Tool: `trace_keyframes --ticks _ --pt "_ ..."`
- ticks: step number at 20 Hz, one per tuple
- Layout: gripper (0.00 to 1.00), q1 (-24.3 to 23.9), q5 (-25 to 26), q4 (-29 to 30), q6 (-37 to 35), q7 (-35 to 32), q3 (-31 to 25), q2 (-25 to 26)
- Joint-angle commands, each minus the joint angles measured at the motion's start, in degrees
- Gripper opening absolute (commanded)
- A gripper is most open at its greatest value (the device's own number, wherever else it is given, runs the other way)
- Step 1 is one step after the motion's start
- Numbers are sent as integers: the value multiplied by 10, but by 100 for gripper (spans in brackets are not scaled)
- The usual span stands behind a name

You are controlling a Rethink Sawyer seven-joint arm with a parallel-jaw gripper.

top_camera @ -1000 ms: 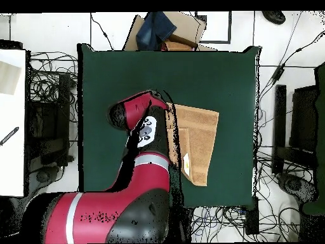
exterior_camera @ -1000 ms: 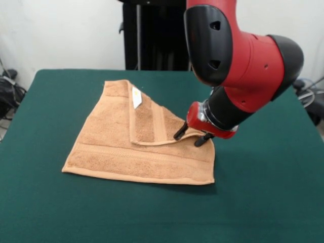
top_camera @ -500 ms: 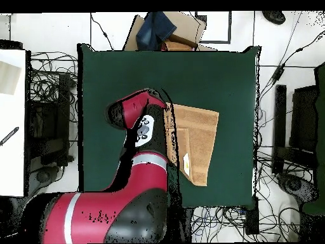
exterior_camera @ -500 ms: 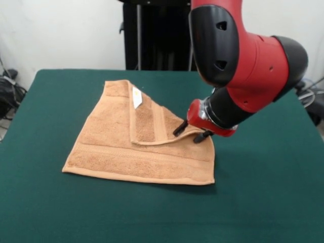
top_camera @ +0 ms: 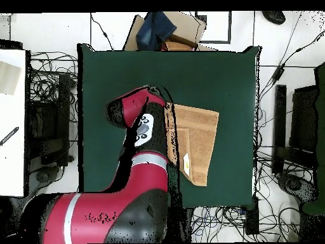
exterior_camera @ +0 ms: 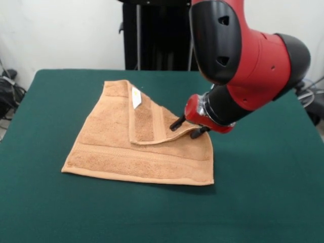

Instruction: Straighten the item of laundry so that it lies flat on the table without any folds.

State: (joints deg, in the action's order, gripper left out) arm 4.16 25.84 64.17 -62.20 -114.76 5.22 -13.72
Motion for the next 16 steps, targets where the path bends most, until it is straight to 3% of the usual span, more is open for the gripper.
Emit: trace_keyframes --ticks 1,10,11,16 --pt "100 -6 34 -2 -32 101 -39 16" --pt "100 -10 29 3 -4 92 -49 30" --pt "0 -11 28 5 -2 95 -49 29" --pt "0 -10 27 20 12 89 -49 23"
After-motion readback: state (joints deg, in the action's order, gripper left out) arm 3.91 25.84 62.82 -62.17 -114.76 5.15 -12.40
